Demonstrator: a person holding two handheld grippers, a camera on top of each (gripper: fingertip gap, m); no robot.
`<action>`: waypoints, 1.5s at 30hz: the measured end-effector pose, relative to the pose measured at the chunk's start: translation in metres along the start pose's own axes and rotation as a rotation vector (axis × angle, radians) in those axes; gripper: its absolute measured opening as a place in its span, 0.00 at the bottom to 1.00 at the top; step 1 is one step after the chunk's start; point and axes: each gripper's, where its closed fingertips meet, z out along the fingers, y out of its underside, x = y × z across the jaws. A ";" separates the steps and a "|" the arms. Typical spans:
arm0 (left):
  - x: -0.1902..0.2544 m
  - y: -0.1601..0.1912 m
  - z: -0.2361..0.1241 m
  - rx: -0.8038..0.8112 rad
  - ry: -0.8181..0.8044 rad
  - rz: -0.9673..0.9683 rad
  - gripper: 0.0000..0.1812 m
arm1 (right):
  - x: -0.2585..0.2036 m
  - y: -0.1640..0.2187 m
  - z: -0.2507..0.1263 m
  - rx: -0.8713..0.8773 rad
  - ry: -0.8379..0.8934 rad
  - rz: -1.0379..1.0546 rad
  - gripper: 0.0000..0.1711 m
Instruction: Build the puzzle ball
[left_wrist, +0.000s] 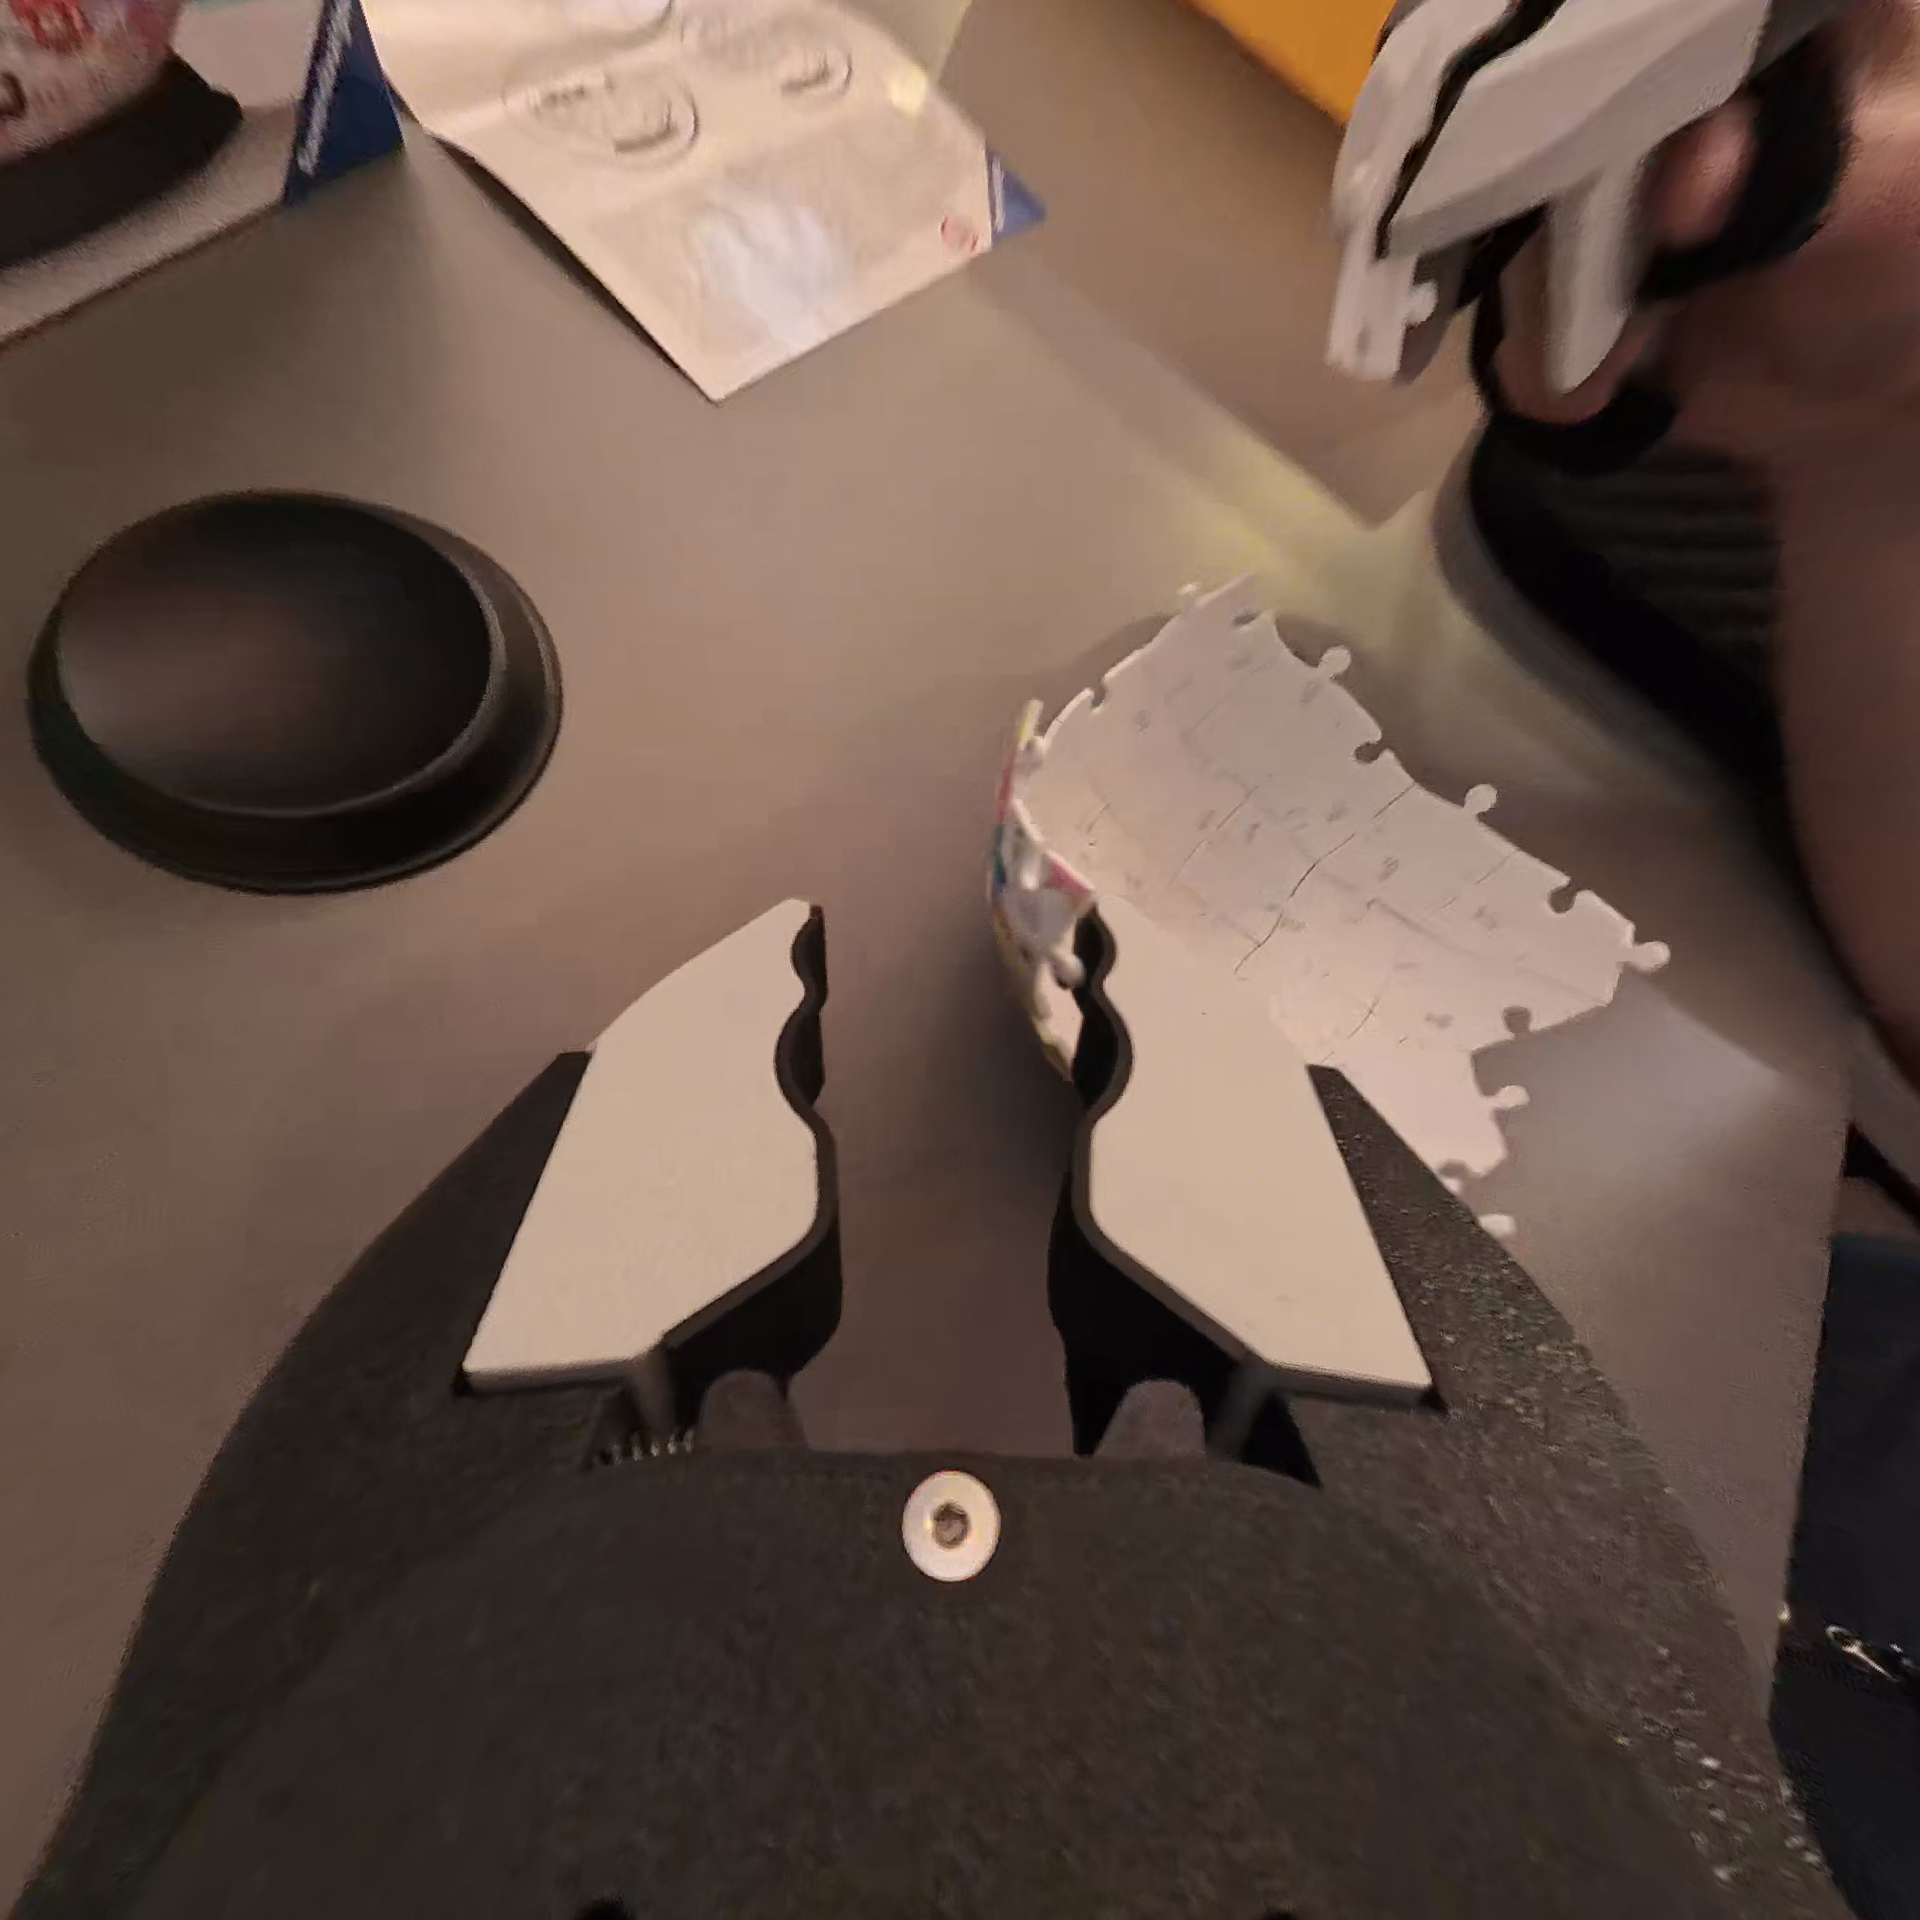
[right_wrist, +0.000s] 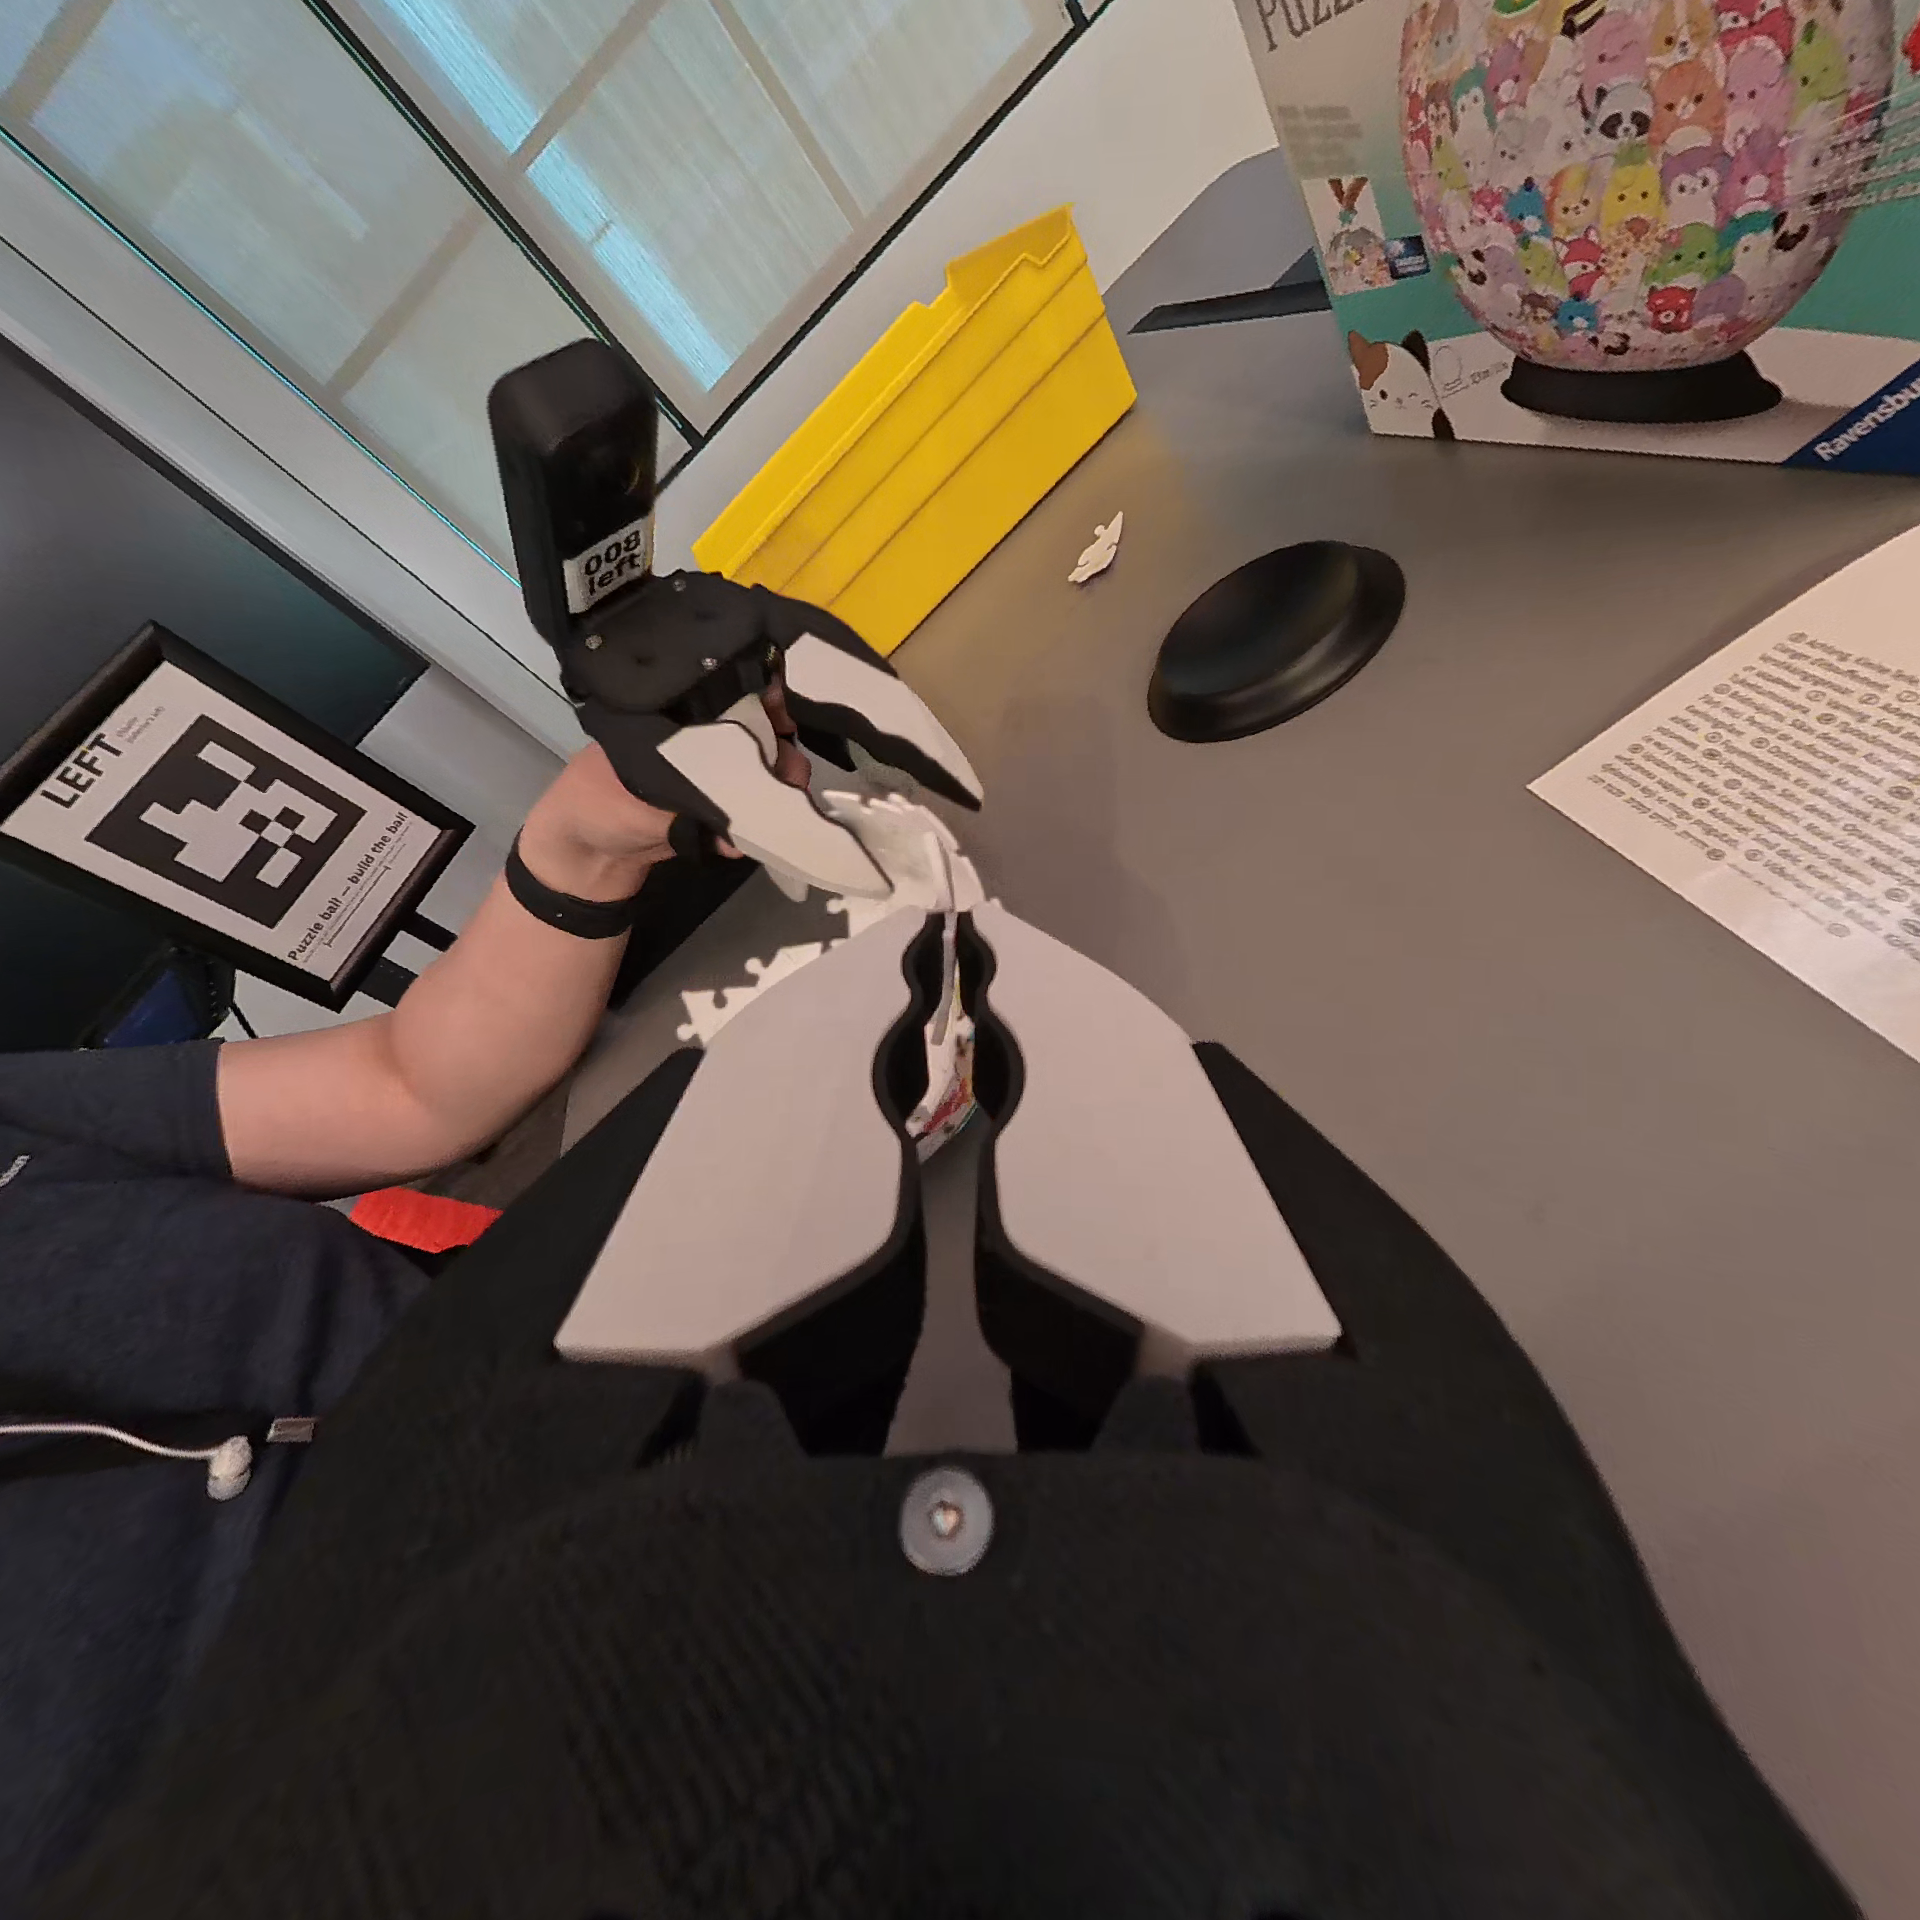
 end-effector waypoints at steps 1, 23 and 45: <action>0.001 0.001 0.002 -0.003 0.004 -0.003 0.24 | 0.000 0.000 0.000 -0.001 0.001 -0.002 0.02; 0.009 -0.007 0.011 0.096 0.187 -0.074 0.16 | 0.000 0.011 0.010 -0.074 -0.025 0.007 0.02; 0.011 -0.010 0.014 0.052 0.251 -0.077 0.12 | -0.009 0.026 0.037 -0.362 -0.020 -0.068 0.02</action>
